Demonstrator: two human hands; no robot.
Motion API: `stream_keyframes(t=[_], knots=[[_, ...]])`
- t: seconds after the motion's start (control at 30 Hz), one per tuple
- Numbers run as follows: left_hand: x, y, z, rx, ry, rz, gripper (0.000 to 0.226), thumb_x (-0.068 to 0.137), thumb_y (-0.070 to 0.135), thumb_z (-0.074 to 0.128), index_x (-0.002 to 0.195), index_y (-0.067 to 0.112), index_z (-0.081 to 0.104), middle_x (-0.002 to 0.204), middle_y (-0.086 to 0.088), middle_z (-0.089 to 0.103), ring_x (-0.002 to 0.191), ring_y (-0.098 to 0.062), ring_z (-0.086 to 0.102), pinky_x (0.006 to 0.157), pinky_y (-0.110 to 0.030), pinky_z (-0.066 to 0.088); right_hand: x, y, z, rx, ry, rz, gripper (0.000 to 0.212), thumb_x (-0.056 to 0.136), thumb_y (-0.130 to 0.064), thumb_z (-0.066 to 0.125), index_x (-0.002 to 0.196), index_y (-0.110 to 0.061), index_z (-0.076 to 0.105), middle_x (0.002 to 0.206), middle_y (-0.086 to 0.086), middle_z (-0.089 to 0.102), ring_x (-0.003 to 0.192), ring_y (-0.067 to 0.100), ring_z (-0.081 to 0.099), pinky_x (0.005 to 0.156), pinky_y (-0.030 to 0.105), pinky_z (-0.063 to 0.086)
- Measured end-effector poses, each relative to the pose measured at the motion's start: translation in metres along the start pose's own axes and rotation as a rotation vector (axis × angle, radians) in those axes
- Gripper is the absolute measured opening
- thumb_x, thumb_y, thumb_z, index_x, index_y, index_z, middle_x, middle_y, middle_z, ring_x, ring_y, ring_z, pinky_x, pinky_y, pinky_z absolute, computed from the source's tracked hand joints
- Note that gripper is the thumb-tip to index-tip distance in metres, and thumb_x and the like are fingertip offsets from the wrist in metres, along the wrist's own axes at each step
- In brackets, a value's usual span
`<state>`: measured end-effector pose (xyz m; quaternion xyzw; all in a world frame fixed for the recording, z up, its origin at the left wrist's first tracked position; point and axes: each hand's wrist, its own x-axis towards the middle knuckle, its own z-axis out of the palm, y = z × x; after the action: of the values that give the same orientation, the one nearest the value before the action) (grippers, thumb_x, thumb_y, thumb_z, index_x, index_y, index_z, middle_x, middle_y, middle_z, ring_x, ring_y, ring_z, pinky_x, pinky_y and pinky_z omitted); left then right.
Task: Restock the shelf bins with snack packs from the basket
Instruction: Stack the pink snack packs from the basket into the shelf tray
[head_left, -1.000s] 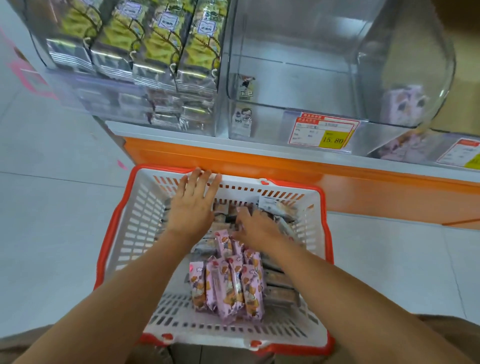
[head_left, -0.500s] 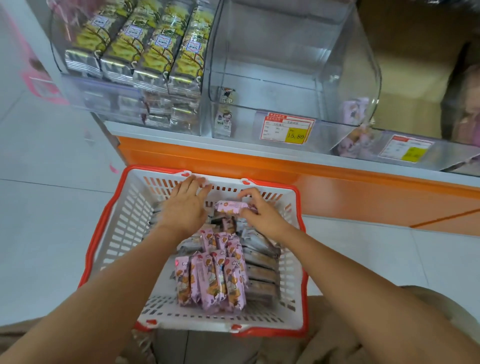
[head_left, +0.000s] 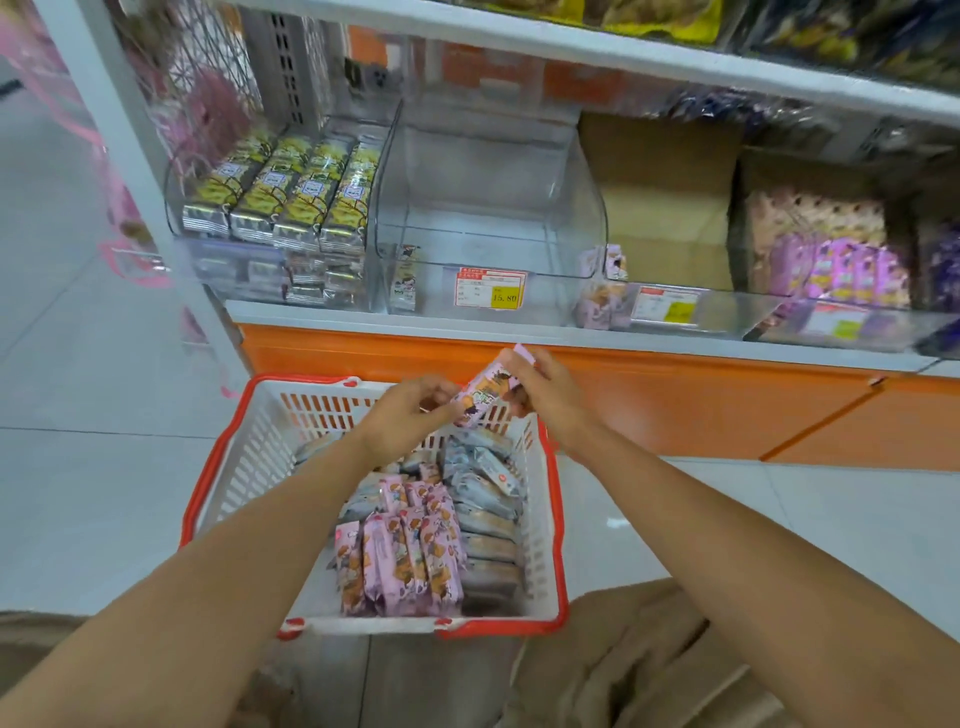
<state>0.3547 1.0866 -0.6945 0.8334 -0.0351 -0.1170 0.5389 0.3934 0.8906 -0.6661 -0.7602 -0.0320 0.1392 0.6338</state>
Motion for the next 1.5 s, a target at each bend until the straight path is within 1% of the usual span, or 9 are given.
stream_keyframes(t=[0.1, 0.23, 0.37, 0.57, 0.8, 0.93, 1.17, 1.33, 1.5], knots=[[-0.006, 0.022, 0.010, -0.036, 0.049, 0.043, 0.015, 0.095, 0.022, 0.064, 0.103, 0.010, 0.064, 0.095, -0.008, 0.072, 0.086, -0.008, 0.065, 0.075, -0.016, 0.047, -0.010, -0.009, -0.005, 0.011, 0.020, -0.051, 0.026, 0.093, -0.031, 0.063, 0.110, -0.014, 0.051, 0.087, 0.005, 0.068, 0.060, 0.008, 0.059, 0.054, 0.020, 0.046], [-0.007, 0.045, 0.020, -0.002, 0.119, 0.106, 0.016, 0.092, 0.025, 0.068, 0.095, 0.011, 0.061, 0.090, -0.005, 0.073, 0.088, -0.020, 0.069, 0.082, -0.034, 0.053, -0.021, -0.015, -0.013, 0.023, 0.054, -0.144, 0.041, 0.089, -0.017, 0.069, 0.121, -0.020, 0.042, 0.104, 0.003, 0.064, 0.081, 0.003, 0.064, 0.064, 0.017, 0.049], [-0.008, 0.068, 0.023, 0.066, 0.153, 0.127, 0.017, 0.090, 0.029, 0.069, 0.089, 0.015, 0.059, 0.078, 0.000, 0.075, 0.079, -0.012, 0.072, 0.072, -0.032, 0.055, -0.026, -0.023, -0.032, -0.095, 0.137, -0.332, 0.057, 0.084, -0.019, 0.075, 0.126, -0.036, 0.041, 0.129, 0.003, 0.048, 0.111, 0.014, 0.055, 0.081, 0.024, 0.052], [-0.003, 0.090, 0.024, -0.003, 0.239, 0.065, 0.042, 0.068, 0.054, 0.057, 0.088, 0.019, 0.068, 0.083, -0.005, 0.072, 0.081, -0.026, 0.070, 0.080, -0.050, 0.056, -0.035, -0.022, -0.059, -0.456, 0.129, -0.458, 0.018, 0.084, -0.023, 0.075, 0.099, -0.019, 0.068, 0.107, 0.000, 0.059, 0.105, 0.012, 0.048, 0.088, 0.012, 0.034], [0.020, 0.115, 0.037, -0.003, 0.250, 0.080, 0.051, 0.081, 0.050, 0.059, 0.084, -0.001, 0.064, 0.065, -0.010, 0.062, 0.060, -0.021, 0.052, 0.070, -0.051, 0.052, -0.050, -0.032, -0.077, -0.418, -0.039, -0.452, 0.036, 0.086, -0.017, 0.073, 0.119, -0.021, 0.059, 0.102, -0.006, 0.061, 0.089, 0.005, 0.058, 0.073, 0.015, 0.046], [0.040, 0.131, 0.046, 0.097, 0.316, 0.201, 0.043, 0.095, 0.053, 0.044, 0.101, 0.014, 0.062, 0.093, -0.007, 0.067, 0.086, -0.025, 0.061, 0.075, -0.043, 0.050, -0.040, -0.050, -0.101, -0.433, 0.057, -0.520, 0.036, 0.087, -0.012, 0.069, 0.118, -0.026, 0.056, 0.093, -0.002, 0.060, 0.080, 0.006, 0.056, 0.065, 0.016, 0.046], [0.085, 0.128, 0.046, 0.874, 0.318, 0.469, 0.056, 0.096, 0.030, 0.053, 0.149, 0.021, 0.036, 0.157, -0.004, 0.031, 0.146, -0.024, 0.024, 0.120, -0.041, 0.012, 0.016, -0.083, -0.155, -0.402, 0.415, -0.471, 0.025, 0.090, -0.009, 0.064, 0.115, -0.014, 0.059, 0.079, 0.001, 0.055, 0.063, -0.002, 0.051, 0.059, 0.013, 0.044], [0.102, 0.096, 0.048, 1.123, 0.260, 0.528, 0.075, 0.089, 0.027, 0.058, 0.155, 0.017, 0.023, 0.160, -0.009, 0.027, 0.148, -0.028, 0.023, 0.121, -0.045, 0.003, 0.074, -0.090, -0.176, -0.566, 0.541, -0.320, 0.023, 0.089, -0.022, 0.066, 0.111, -0.021, 0.061, 0.070, -0.011, 0.056, 0.075, 0.017, 0.063, 0.075, 0.039, 0.053], [0.110, 0.079, 0.049, 1.173, 0.315, 0.633, 0.085, 0.078, 0.018, 0.064, 0.154, 0.011, 0.026, 0.157, -0.013, 0.032, 0.144, -0.031, 0.028, 0.120, -0.049, 0.011, 0.117, -0.078, -0.180, -0.824, 0.448, -0.085, 0.025, 0.088, -0.020, 0.064, 0.113, -0.019, 0.059, 0.079, -0.001, 0.061, 0.080, 0.023, 0.060, 0.080, 0.038, 0.053]])
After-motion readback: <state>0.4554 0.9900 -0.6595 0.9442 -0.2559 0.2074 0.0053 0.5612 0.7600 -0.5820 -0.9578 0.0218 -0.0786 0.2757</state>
